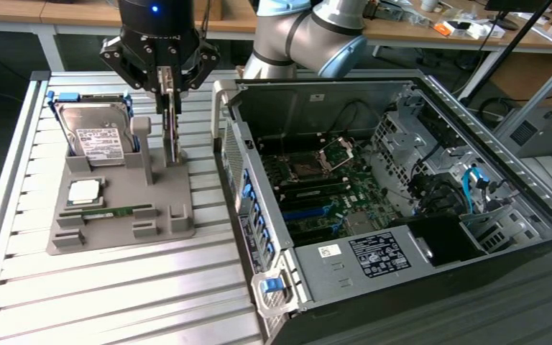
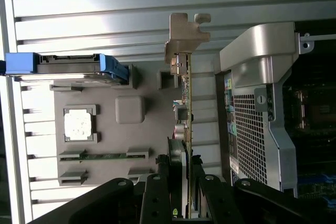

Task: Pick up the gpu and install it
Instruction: 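Pick up the gpu and move the gpu toward the slot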

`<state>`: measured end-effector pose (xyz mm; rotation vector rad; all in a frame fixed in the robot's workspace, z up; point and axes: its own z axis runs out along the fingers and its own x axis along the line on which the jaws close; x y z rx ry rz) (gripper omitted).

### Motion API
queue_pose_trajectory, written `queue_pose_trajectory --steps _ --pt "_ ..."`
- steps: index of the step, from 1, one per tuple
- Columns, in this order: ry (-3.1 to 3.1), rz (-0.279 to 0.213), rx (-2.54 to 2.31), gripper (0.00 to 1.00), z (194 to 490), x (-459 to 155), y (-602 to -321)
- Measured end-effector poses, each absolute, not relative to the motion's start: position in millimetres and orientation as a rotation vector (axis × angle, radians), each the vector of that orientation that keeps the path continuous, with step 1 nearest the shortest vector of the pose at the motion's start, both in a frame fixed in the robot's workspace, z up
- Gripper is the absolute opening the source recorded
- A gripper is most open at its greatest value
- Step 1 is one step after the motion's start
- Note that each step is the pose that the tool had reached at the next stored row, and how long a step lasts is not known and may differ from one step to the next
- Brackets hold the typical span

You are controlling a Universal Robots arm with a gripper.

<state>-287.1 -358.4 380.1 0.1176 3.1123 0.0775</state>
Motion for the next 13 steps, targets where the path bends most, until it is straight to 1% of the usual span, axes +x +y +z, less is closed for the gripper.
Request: queue_pose_trajectory --steps 13 --pt "3.112 0.077 0.118 0.27 383.6 -287.1 -358.4"
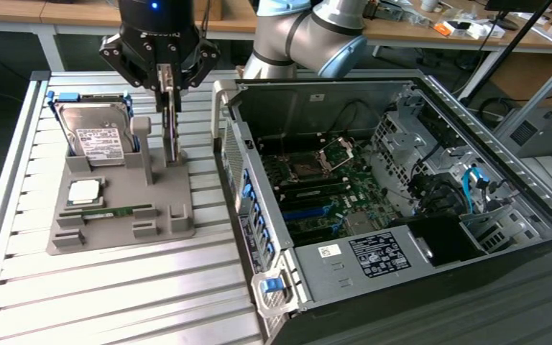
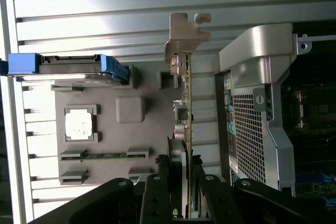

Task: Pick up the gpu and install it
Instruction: 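Pick up the gpu and move the gpu toward the slot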

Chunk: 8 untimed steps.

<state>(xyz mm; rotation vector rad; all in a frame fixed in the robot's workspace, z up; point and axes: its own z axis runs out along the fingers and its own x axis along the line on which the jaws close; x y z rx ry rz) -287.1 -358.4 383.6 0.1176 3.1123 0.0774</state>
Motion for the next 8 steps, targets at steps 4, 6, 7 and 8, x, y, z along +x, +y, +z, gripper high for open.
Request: queue_pose_trajectory --steps 4,6,7,8 --pt "3.112 0.077 0.118 0.27 385.1 -287.1 -358.4" --pt "3.112 0.077 0.118 0.27 385.9 -287.1 -358.4" --pt "3.112 0.077 0.118 0.27 386.4 -287.1 -358.4" --pt "3.112 0.077 0.118 0.27 386.5 -287.1 -358.4"
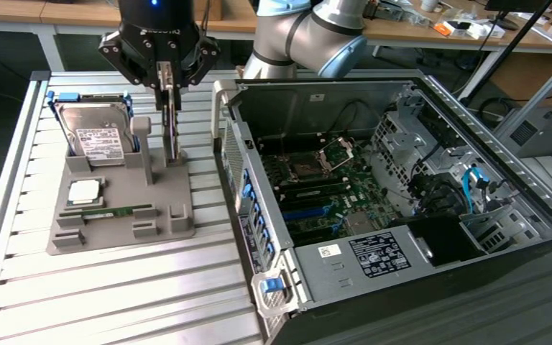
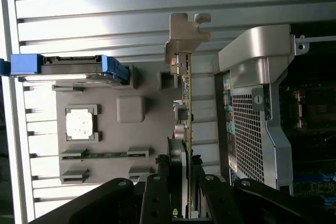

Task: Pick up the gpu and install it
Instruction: 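Pick up the gpu and move the gpu toward the slot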

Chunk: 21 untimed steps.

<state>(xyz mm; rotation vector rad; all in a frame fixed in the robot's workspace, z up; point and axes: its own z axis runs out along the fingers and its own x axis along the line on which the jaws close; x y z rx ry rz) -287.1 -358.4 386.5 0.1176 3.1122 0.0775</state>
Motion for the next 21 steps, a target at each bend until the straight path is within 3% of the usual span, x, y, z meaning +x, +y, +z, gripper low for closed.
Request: queue_pose_trajectory --steps 21 --pt "3.112 0.077 0.118 0.27 391.0 -287.1 -358.4"
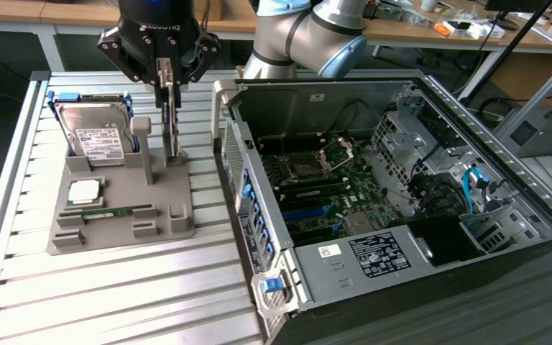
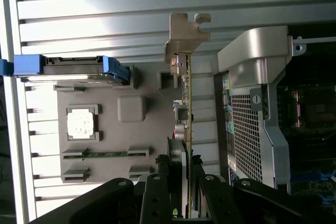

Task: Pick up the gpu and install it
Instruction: 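Pick up the gpu and move the gpu toward the slot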

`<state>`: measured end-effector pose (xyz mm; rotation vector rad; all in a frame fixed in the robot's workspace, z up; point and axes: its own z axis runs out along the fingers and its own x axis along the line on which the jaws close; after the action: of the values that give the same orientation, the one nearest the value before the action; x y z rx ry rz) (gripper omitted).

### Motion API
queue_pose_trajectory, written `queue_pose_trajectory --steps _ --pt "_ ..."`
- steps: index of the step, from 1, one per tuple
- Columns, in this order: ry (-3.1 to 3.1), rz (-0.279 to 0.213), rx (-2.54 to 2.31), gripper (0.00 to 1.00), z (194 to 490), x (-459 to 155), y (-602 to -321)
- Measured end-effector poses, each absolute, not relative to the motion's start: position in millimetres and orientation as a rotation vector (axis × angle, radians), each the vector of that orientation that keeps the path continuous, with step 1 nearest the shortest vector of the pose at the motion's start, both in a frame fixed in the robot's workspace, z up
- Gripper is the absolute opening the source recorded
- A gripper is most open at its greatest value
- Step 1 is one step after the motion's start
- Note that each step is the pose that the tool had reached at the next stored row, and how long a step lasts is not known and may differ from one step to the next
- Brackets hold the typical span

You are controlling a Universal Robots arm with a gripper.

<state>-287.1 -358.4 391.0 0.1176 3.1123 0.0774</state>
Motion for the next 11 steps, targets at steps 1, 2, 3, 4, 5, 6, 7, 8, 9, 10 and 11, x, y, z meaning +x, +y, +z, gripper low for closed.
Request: queue_pose_trajectory --steps 1,2,3,4,5,6,7,8,9,10,11 --pt "3.112 0.077 0.118 0.27 391.2 -287.1 -358.4" --pt "3.112 0.077 0.118 0.27 391.4 -287.1 -358.4" --pt "3.112 0.077 0.118 0.27 391.6 -287.1 -358.4" --pt "3.112 0.077 0.118 0.27 391.8 -287.1 -358.4" --pt "3.112 0.077 0.118 0.27 392.0 -287.1 -358.4" --pt "3.112 0.077 0.118 0.27 392.3 -287.1 -358.4" --pt "3.112 0.077 0.118 0.27 392.7 -287.1 -358.3" --pt "3.112 0.077 0.118 0.27 392.9 -287.1 -358.4" --pt "3.112 0.077 0.118 0.27 393.1 -287.1 -358.4" --pt "3.112 0.077 0.118 0.27 393.3 -287.1 -358.4" --pt "3.112 0.077 0.118 0.27 393.6 -287.1 -358.4"
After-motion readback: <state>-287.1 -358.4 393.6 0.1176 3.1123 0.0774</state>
